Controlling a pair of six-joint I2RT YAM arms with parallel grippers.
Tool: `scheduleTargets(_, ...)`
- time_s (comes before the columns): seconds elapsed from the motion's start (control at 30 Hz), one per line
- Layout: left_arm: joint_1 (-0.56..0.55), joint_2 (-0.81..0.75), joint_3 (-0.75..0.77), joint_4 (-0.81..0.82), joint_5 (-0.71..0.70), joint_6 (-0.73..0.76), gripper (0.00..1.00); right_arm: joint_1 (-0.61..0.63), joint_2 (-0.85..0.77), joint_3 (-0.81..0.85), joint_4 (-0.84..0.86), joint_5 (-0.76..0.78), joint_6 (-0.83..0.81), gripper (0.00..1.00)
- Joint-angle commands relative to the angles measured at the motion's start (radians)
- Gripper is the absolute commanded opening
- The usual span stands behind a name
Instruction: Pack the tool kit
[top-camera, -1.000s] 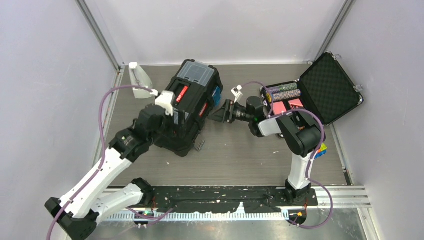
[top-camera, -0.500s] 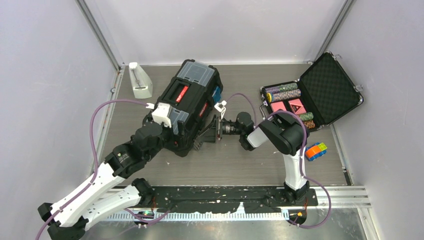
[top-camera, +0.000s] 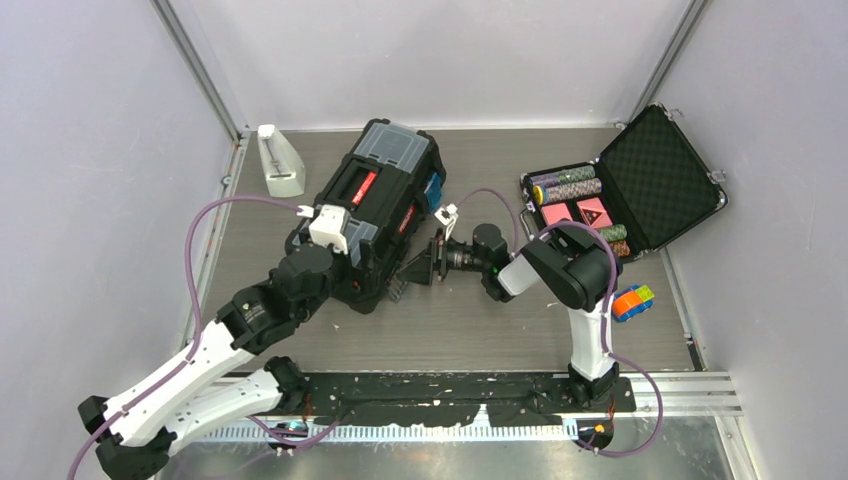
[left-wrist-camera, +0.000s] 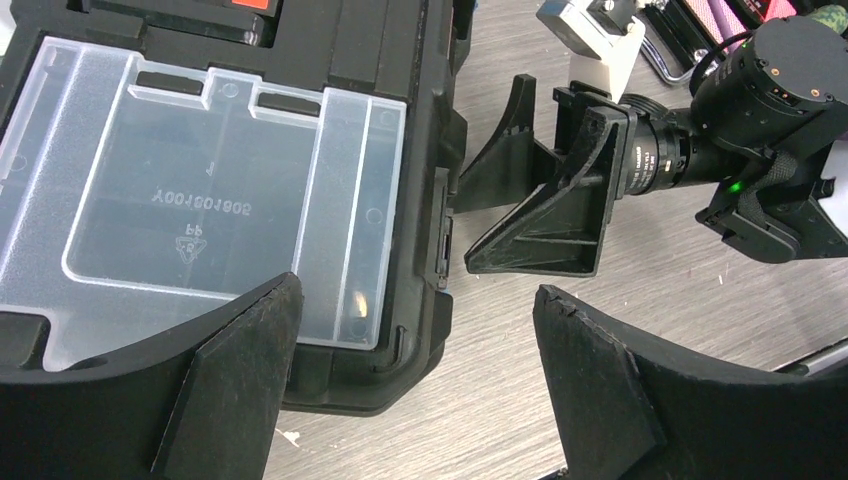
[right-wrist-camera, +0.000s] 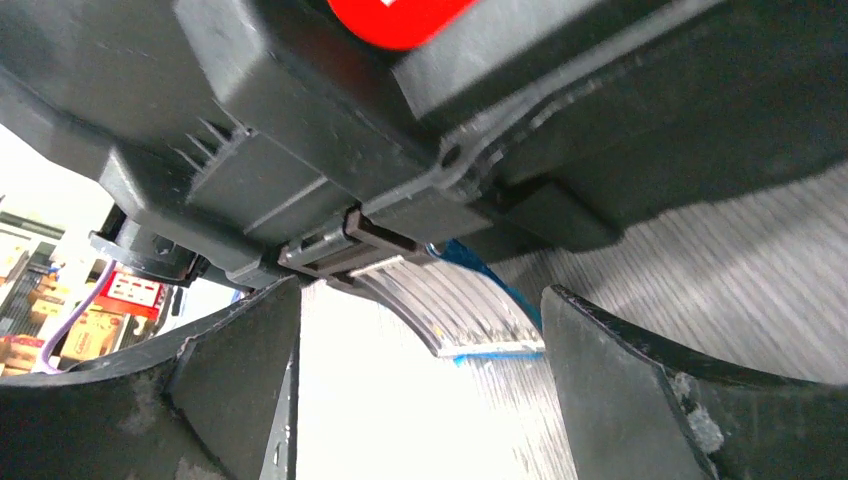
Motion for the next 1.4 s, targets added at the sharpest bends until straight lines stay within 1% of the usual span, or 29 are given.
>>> scheduleTargets(0.0, -0.004, 0.05, -0.021, -0.088, 0.004, -0.028, 0.88, 0.005, 0.053, 0.073, 0.156, -0.069, 0.052, 0.95)
scheduleTargets(0.1, -0.004, 0.065, -0.018, -0.08, 0.006, -0.028, 0.88, 0.013, 0.088, 0.101, 0.22, -0.112, 0.084, 0.95)
scheduleTargets(0.37, -0.004, 0.095, -0.012, -0.063, -0.003, -0.021, 0.88, 0.018, 0.156, 0.15, 0.244, -0.178, 0.123, 0.95)
scheduleTargets(0.5, -0.004, 0.117, -0.002, -0.059, -0.023, -0.004, 0.88, 0.019, 0.152, 0.138, 0.302, -0.223, 0.185, 0.99)
scheduleTargets(0.53, -0.004, 0.125, 0.002, -0.06, -0.028, 0.001, 0.88, 0.02, 0.149, 0.133, 0.308, -0.229, 0.189, 0.99)
scheduleTargets(0.57, -0.004, 0.132, 0.008, -0.062, -0.031, 0.004, 0.88, 0.018, 0.139, 0.121, 0.309, -0.239, 0.197, 0.95)
scheduleTargets(0.73, -0.004, 0.164, 0.032, -0.072, -0.048, 0.028, 0.88, 0.003, 0.102, 0.084, 0.304, -0.28, 0.23, 0.85)
scheduleTargets(0.93, -0.004, 0.188, 0.077, -0.101, -0.081, 0.063, 0.88, -0.013, 0.051, 0.071, 0.283, -0.315, 0.303, 0.76)
scheduleTargets(1.03, -0.004, 0.2, 0.105, -0.111, -0.081, 0.084, 0.88, -0.013, 0.027, 0.065, 0.213, -0.313, 0.313, 0.72)
scheduleTargets(1.13, -0.028, 0.213, 0.146, -0.127, -0.109, 0.114, 0.87, -0.016, -0.014, 0.056, 0.118, -0.274, 0.318, 0.66)
scheduleTargets(1.17, -0.046, 0.218, 0.165, -0.135, -0.13, 0.126, 0.87, -0.017, -0.022, 0.056, 0.075, -0.266, 0.319, 0.65)
scheduleTargets(1.2, -0.068, 0.224, 0.184, -0.141, -0.168, 0.142, 0.87, -0.018, -0.044, 0.057, 0.04, -0.25, 0.32, 0.61)
scheduleTargets(1.27, -0.131, 0.242, 0.221, -0.152, -0.223, 0.17, 0.87, -0.019, -0.079, 0.06, -0.066, -0.219, 0.307, 0.59)
scheduleTargets(1.3, -0.157, 0.252, 0.239, -0.158, -0.243, 0.179, 0.86, -0.02, -0.089, 0.061, -0.148, -0.209, 0.299, 0.59)
scheduleTargets(1.37, -0.209, 0.284, 0.276, -0.18, -0.262, 0.185, 0.85, -0.02, -0.12, 0.066, -0.248, -0.182, 0.272, 0.59)
